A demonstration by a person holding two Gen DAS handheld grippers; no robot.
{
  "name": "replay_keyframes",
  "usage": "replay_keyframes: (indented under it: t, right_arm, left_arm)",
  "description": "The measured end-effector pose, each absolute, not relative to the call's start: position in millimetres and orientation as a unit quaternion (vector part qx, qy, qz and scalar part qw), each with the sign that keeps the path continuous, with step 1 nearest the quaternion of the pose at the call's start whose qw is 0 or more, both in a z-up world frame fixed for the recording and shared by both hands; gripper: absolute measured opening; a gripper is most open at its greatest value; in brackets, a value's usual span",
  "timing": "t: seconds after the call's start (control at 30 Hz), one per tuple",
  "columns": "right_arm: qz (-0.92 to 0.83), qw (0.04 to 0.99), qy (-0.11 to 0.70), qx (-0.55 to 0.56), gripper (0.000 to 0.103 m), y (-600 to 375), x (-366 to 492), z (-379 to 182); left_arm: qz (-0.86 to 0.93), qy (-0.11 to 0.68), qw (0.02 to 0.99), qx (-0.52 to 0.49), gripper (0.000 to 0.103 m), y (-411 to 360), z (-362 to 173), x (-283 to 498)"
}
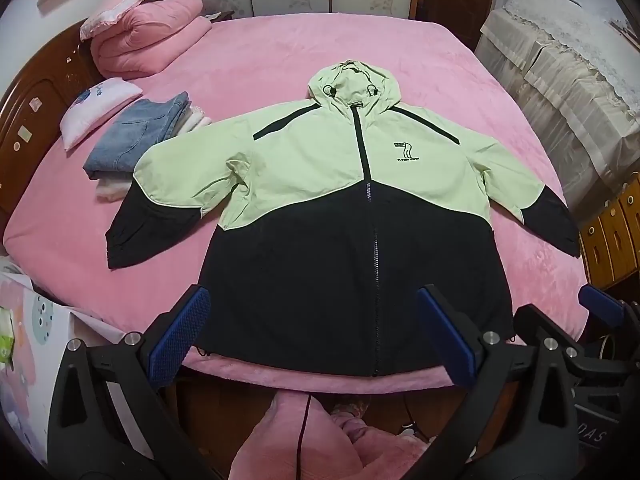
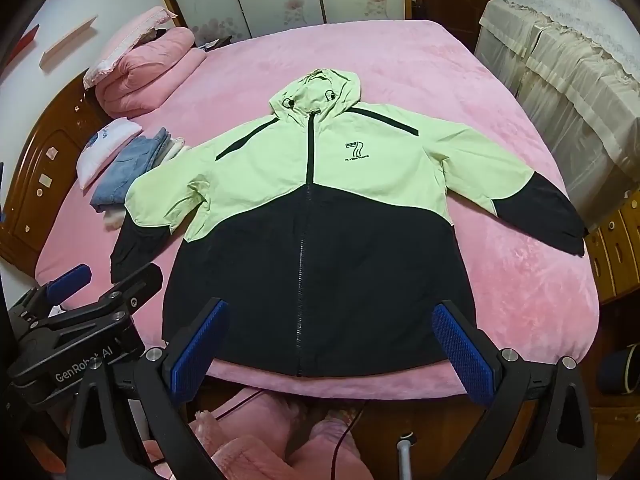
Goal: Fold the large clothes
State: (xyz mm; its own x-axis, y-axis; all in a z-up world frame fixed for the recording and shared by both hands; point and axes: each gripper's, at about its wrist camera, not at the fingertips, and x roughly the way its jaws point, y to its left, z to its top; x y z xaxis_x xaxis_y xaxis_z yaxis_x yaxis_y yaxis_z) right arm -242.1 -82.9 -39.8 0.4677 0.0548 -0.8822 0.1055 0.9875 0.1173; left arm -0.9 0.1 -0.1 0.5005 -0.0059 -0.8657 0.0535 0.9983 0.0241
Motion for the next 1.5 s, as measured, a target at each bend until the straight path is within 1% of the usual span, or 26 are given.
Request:
replay_keyframes:
  t: [0.47, 1.5]
  right_arm:
    - [-0.029, 0.85, 0.522, 0.069, 0.103, -81, -241, -31]
    - [-0.033, 0.846, 0.527, 0.071, 0.103, -88, -245, -36]
  left_arm:
    - [-0.016, 0.506, 0.862, 0.031, 0.101, -13, -3, 0]
    - [-0.018, 0.505, 0.862, 0.031, 0.101, -15, -7, -3]
